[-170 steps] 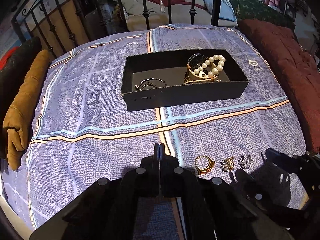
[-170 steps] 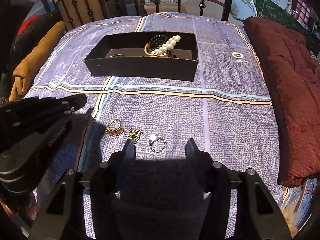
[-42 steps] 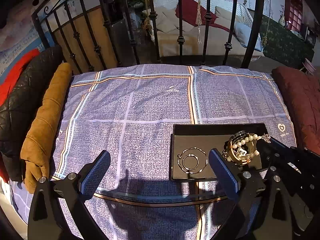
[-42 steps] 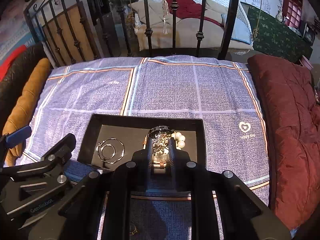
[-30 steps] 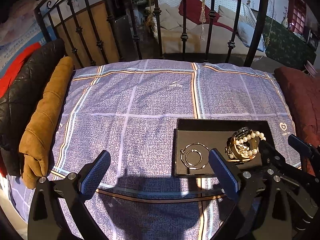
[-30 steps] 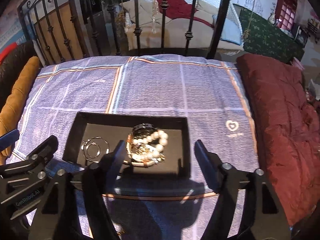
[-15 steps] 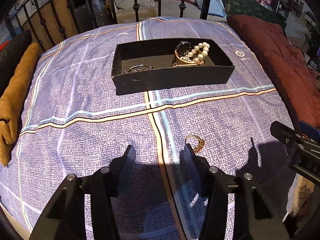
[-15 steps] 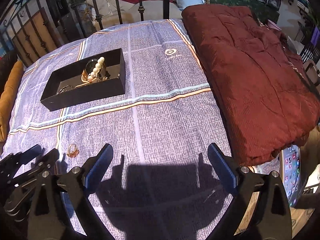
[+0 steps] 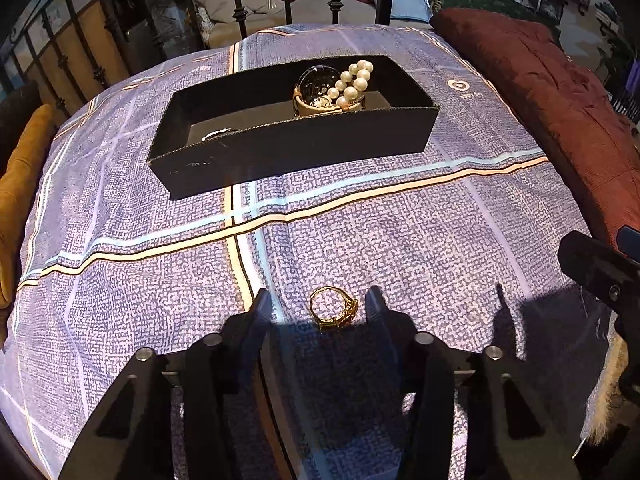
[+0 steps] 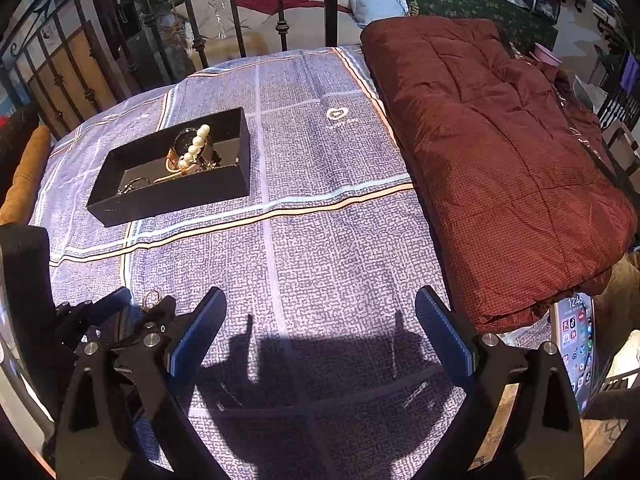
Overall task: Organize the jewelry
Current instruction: 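Grasp the gold ring with the left tool, then lower the gold ring into the black box and open the left tool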
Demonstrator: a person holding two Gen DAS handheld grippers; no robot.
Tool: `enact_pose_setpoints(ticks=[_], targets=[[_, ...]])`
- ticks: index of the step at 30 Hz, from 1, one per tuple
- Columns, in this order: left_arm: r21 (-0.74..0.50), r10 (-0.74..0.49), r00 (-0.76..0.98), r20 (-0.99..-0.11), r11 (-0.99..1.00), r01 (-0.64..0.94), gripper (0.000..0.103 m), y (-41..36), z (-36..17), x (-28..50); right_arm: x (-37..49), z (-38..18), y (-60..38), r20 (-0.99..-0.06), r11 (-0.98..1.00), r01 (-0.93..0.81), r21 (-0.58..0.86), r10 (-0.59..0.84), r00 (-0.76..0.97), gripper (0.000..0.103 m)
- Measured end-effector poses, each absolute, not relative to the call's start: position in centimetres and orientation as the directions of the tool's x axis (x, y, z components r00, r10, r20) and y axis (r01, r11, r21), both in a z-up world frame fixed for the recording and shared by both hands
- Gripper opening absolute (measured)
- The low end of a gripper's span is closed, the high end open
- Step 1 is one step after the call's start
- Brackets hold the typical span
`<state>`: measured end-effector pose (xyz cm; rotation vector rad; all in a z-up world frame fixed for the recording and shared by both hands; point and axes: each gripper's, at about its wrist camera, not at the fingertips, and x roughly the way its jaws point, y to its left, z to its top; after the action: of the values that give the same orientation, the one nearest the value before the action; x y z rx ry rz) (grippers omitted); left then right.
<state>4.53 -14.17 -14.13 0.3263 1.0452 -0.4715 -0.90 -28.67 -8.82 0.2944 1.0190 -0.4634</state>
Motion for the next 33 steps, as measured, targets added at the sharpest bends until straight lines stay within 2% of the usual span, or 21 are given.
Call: enact_pose_setpoints(ticks=[1,2,14,33], targets=[[0.032,-0.222,0.418,-0.881,0.853,0.521,0.025,-14.1,-14.1,4.6,-0.9,-8.9,-28.7,-0.868,0.865,0.502,0.022,-0.232,0.438,0.094],[0.020,-0.230,0.413,-0.881,0.854,0.520,0.024,-14.0,-13.9,4.8,-0.8,-8.9,-28.7,-0.869,0.865,0.502,0.023,-0.231,0.437,0.094],[-0.144,-0.356,0.406,-0.842,0.872,0.467,0.023,-9.3,-10.1,6.1,0.4,-9.1,-27.4,-0.871,0.880,0.474,0.017,-0.219,0.439,0.094],[-0.113,-0.359,0.496,-0.791,0.882,0.457,0.023,-10.8,-5.7,10.7,1.8,-8.2,-24.8,-0.864,0.913,0.408,0.012,-0.196,0.464,0.094]])
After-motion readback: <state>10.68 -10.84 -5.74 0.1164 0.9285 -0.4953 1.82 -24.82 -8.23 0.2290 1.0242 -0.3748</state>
